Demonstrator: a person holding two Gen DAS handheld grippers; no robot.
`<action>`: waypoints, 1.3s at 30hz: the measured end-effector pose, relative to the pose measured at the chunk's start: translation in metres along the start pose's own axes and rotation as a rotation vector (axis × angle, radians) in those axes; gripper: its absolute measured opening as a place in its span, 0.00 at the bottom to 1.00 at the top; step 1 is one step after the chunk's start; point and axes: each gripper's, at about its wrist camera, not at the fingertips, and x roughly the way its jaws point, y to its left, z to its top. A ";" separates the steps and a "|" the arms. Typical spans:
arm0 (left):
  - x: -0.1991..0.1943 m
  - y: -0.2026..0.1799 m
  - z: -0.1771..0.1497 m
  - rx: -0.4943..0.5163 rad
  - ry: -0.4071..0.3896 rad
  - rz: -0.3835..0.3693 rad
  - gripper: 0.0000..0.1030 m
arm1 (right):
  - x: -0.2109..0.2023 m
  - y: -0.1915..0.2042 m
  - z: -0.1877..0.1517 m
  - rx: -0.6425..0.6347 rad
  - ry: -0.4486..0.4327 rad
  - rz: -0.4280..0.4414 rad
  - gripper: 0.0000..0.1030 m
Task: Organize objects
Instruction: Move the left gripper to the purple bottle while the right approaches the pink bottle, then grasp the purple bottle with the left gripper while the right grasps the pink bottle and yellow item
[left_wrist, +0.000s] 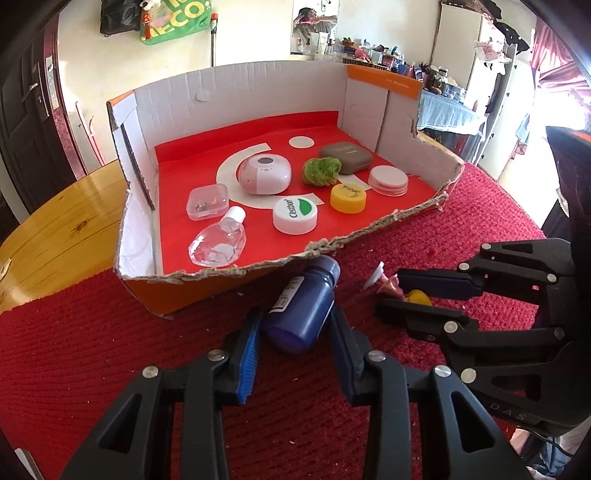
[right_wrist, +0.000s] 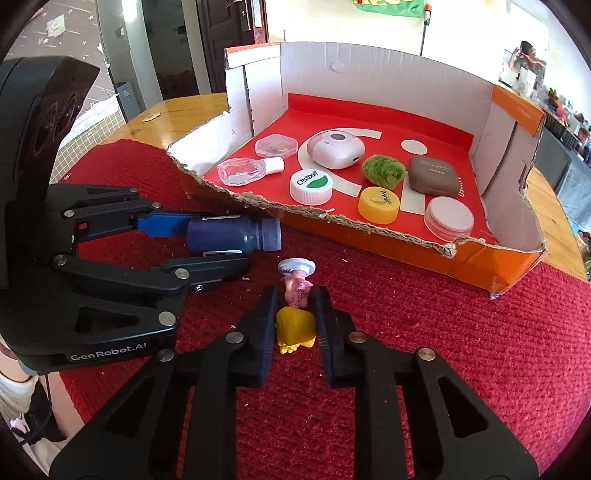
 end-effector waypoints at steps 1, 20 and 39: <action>-0.002 -0.001 -0.001 -0.005 -0.003 -0.009 0.33 | -0.001 0.001 -0.001 -0.006 -0.005 -0.009 0.19; -0.021 -0.013 -0.033 -0.032 -0.027 -0.016 0.28 | -0.029 -0.005 -0.019 0.034 -0.036 0.022 0.19; -0.017 -0.020 -0.024 -0.044 -0.046 -0.006 0.28 | -0.028 -0.009 -0.033 0.059 -0.028 0.031 0.19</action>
